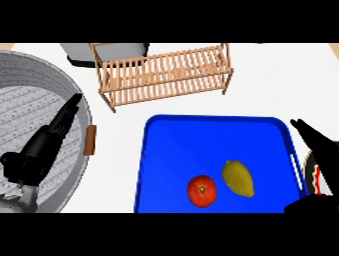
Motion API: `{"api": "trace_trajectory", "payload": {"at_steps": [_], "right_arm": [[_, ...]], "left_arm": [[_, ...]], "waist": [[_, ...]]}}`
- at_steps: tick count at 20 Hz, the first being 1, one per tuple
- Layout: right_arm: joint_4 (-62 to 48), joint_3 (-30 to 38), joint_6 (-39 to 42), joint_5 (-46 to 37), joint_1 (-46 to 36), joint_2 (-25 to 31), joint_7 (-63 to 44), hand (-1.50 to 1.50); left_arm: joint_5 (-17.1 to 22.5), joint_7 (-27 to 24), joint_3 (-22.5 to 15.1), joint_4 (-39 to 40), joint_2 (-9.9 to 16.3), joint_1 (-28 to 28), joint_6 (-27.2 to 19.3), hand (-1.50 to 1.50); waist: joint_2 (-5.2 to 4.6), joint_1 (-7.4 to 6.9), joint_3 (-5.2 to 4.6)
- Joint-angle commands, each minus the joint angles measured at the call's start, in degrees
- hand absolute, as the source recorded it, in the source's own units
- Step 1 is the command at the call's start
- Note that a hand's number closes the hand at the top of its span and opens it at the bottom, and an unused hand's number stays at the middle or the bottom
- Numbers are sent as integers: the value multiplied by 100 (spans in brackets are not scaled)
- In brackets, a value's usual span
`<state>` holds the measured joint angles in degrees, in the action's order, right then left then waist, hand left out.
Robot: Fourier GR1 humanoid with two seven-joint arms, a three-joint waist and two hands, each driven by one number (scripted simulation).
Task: Pick the lemon from the tray and place it in the tiered shelf
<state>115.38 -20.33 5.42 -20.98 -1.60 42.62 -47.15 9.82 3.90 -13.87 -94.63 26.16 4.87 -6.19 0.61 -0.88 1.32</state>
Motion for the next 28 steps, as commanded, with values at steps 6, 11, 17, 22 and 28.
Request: {"api": "trace_trajectory", "payload": {"at_steps": [6,11,17,22,28], "right_arm": [[-134,-1173,482,-541,-735,-1017,-2007,-150],[-424,-1440,447,-813,-876,-1518,-2411,-150],[-778,-1564,452,-1422,-1064,-1678,-2534,-150],[-1005,-1584,650,-1582,-1072,-1850,-2574,-150],[-1253,-1701,656,-1805,-815,-1994,-2370,-150]], "left_arm": [[-53,189,-300,873,-336,-263,-128,0],[116,141,-266,855,-207,-402,7,0],[-51,159,-357,866,-230,-466,-217,0],[72,202,-250,863,-96,-435,-149,0],[4,223,-471,662,-253,-615,-343,0]], "waist": [[-127,-21,-161],[-113,-7,-161],[-101,60,-155],[-108,93,-154],[-83,115,-144]]}}
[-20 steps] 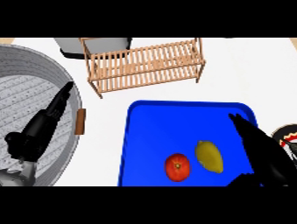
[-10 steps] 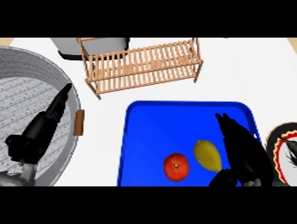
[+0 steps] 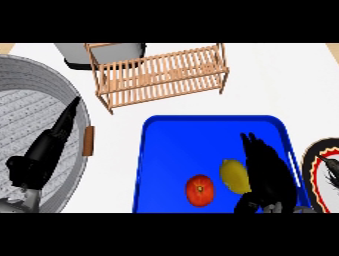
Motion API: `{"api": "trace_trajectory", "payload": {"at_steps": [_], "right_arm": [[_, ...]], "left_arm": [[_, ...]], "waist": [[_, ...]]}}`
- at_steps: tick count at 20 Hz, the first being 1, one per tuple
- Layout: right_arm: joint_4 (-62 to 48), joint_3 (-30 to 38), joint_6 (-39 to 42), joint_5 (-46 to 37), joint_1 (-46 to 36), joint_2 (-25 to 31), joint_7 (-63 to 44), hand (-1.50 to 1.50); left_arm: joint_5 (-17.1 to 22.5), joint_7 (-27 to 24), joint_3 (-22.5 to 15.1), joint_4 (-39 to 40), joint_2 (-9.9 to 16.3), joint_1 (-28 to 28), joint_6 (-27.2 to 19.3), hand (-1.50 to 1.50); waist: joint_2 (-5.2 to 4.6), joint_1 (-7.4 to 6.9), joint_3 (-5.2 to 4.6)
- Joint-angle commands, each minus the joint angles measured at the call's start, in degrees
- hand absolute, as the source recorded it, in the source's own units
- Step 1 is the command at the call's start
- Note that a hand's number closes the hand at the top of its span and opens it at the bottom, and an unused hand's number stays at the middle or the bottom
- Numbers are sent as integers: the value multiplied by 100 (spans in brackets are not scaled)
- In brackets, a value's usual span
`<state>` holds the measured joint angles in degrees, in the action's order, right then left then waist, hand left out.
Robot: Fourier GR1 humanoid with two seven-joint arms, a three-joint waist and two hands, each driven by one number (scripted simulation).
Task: Pick the lemon from the tray and place it in the tiered shelf
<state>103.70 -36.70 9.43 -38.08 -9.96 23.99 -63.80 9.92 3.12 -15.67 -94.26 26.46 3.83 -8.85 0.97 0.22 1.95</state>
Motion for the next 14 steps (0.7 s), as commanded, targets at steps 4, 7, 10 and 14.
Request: {"api": "trace_trajectory", "payload": {"at_steps": [4,7,10,14], "right_arm": [[-283,-111,246,-303,-105,-422,-730,-150],[-463,19,284,-352,-176,-518,-630,-150],[-841,-18,237,-469,-227,-718,-465,-150],[-970,263,358,-386,-310,-661,-265,-150]], "left_arm": [[41,206,-215,852,-229,-400,-17,0],[137,161,-123,873,-138,-352,83,0],[163,187,-167,894,-134,-293,141,0],[31,26,-297,877,-248,-440,-9,0]], "waist": [[-142,24,-214],[-144,23,-212],[-168,-6,-208],[-157,-9,-208]]}}
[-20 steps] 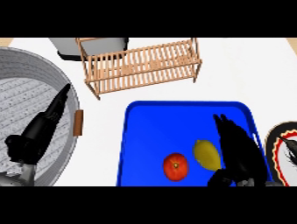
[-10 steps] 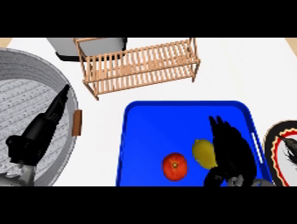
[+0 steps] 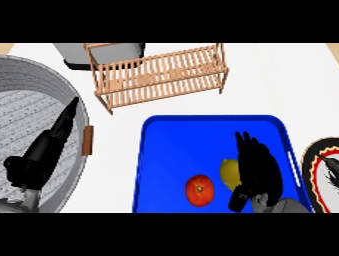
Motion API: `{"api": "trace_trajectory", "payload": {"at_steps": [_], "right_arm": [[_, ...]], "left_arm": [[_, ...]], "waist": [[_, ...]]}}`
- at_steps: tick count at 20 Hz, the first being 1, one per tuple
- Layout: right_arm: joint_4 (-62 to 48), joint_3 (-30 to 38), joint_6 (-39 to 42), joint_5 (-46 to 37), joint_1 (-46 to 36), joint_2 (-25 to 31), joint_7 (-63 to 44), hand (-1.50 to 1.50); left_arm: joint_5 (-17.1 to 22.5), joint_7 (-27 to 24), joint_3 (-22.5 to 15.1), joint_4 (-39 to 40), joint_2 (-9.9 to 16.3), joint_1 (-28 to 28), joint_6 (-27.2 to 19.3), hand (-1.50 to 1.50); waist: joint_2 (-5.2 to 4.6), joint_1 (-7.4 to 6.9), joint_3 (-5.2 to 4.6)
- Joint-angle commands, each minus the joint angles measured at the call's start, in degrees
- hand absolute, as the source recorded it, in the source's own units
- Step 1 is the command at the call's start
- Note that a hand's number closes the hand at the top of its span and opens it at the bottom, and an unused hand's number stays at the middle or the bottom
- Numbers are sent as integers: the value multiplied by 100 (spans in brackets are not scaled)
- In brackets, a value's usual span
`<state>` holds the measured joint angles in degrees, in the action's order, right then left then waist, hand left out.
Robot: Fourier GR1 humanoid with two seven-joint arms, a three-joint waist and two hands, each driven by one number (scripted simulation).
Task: Pick the lemon from the tray and place it in the tiered shelf
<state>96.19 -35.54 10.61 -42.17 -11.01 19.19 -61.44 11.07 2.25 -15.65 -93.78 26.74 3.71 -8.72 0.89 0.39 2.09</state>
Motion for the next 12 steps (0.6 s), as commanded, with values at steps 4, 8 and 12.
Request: {"api": "trace_trajectory", "payload": {"at_steps": [4,8,12], "right_arm": [[-315,106,175,-8,-37,-237,-218,150],[-525,-104,-4,-182,-39,-374,151,150],[-629,-77,-128,-399,-164,-470,239,150]], "left_arm": [[45,238,-190,747,-220,-334,-4,0],[84,359,-249,588,-109,-468,49,0],[102,181,-168,887,-142,-384,46,0]], "waist": [[-132,-5,-215],[-118,-69,-208],[-136,-25,-215]]}}
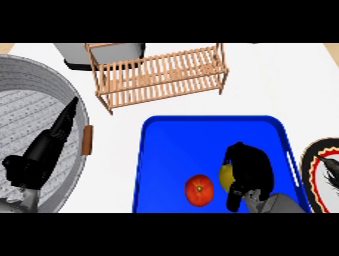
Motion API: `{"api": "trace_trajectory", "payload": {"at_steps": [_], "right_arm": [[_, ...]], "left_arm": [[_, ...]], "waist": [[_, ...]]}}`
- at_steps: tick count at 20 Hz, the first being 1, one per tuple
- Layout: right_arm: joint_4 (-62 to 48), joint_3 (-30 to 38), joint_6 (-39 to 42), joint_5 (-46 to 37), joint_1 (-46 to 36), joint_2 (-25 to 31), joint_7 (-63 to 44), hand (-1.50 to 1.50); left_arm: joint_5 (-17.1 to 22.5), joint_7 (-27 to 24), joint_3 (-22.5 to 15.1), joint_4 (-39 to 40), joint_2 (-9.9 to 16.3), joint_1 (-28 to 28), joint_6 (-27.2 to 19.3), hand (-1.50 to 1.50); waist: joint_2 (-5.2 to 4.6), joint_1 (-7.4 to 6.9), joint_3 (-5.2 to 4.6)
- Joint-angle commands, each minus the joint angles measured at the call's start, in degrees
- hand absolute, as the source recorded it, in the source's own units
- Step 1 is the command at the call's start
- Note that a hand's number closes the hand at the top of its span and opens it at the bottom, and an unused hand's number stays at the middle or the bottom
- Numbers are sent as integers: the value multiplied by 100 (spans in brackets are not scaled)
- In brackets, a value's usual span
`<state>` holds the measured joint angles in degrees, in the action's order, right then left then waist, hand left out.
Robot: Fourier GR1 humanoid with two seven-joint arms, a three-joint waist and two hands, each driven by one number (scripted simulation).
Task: Pick the lemon from the tray and place it in the tiered shelf
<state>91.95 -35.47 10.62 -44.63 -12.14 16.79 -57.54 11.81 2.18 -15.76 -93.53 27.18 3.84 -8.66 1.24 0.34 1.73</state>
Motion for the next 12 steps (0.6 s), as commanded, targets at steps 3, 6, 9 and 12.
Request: {"api": "trace_trajectory", "payload": {"at_steps": [3,6,9,12], "right_arm": [[-85,-1,-51,-405,-155,-68,-214,150],[70,6,-232,-656,-39,-17,-202,150],[297,44,-24,-620,-245,-209,-245,150],[490,-119,111,-558,-333,-368,-52,150]], "left_arm": [[-38,217,-279,691,-215,-499,-27,0],[-26,95,-219,845,-227,-516,-60,0],[-41,173,-243,753,-152,-536,-34,0],[2,72,-190,972,-216,-446,-37,0]], "waist": [[-144,-15,-180],[-143,57,-182],[-139,21,-181],[-155,54,-186]]}}
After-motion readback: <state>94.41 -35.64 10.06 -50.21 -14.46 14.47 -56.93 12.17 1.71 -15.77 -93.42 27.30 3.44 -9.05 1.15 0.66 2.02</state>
